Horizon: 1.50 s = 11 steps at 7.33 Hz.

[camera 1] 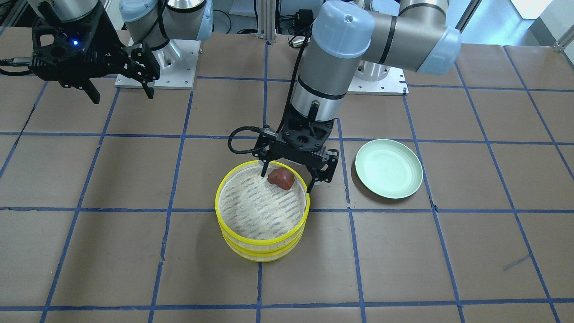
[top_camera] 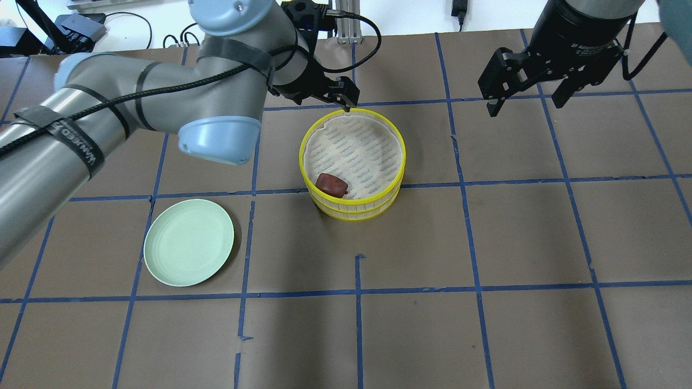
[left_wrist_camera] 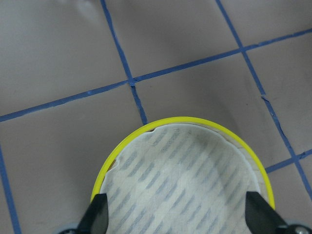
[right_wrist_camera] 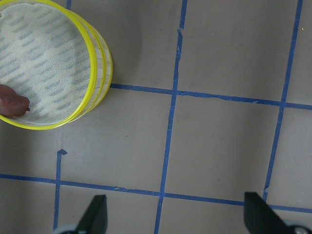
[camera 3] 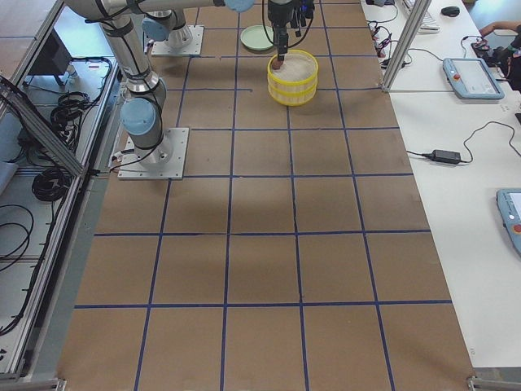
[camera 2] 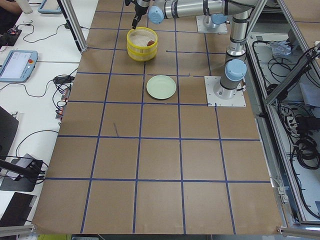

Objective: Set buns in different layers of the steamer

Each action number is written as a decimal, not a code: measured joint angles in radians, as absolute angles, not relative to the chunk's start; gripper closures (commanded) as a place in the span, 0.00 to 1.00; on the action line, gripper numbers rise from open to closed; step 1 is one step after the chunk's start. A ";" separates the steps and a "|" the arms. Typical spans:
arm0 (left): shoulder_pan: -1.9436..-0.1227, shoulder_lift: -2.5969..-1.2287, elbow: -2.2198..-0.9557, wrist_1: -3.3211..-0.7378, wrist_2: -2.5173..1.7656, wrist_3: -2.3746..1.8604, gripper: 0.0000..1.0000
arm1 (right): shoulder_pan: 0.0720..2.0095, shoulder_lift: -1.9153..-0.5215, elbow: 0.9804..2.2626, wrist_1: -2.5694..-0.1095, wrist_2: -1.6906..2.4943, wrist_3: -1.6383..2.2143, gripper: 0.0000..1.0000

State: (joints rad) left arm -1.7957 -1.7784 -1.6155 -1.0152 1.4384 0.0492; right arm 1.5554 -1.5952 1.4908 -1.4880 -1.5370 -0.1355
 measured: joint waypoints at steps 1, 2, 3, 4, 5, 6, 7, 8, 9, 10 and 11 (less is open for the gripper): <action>-1.731 -1.722 -1.605 -1.177 1.442 0.088 0.00 | 1.555 -1.595 1.490 -1.488 -1.538 -0.135 0.00; -1.644 -1.659 -1.598 -1.358 1.453 0.106 0.00 | 1.555 -1.595 1.488 -1.488 -1.539 -0.134 0.00; -1.554 -1.609 -1.592 -1.507 1.482 0.112 0.00 | 1.555 -1.594 1.486 -1.488 -1.540 -0.133 0.00; -1.494 -1.584 -1.589 -1.583 1.515 0.114 0.00 | 1.555 -1.594 1.483 -1.487 -1.542 -0.132 0.00; -1.468 -1.573 -1.588 -1.612 1.532 0.113 0.00 | 1.553 -1.593 1.477 -1.486 -1.540 -0.127 0.00; -1.459 -1.569 -1.588 -1.621 1.538 0.113 0.00 | 1.551 -1.588 1.468 -1.487 -1.537 -0.107 0.00; -1.456 -1.567 -1.588 -1.623 1.540 0.112 0.00 | 1.550 -1.578 1.454 -1.486 -1.535 -0.077 0.00; -1.455 -1.567 -1.592 -1.621 1.540 0.112 0.00 | 1.550 -1.572 1.444 -1.485 -1.535 -0.061 0.00; -1.455 -1.571 -1.597 -1.611 1.535 0.116 0.00 | 1.550 -1.569 1.440 -1.484 -1.536 -0.054 0.00; -1.459 -1.579 -1.602 -1.592 1.529 0.124 0.00 | 1.550 -1.568 1.439 -1.482 -1.536 -0.052 0.00; -1.468 -1.585 -1.605 -1.573 1.526 0.129 0.00 | 1.550 -1.568 1.439 -1.480 -1.537 -0.051 0.00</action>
State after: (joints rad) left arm -1.4677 -1.5846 -1.6054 -1.5727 1.5257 0.1286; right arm 1.5498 -1.5677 1.4390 -1.4800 -1.5372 -0.0510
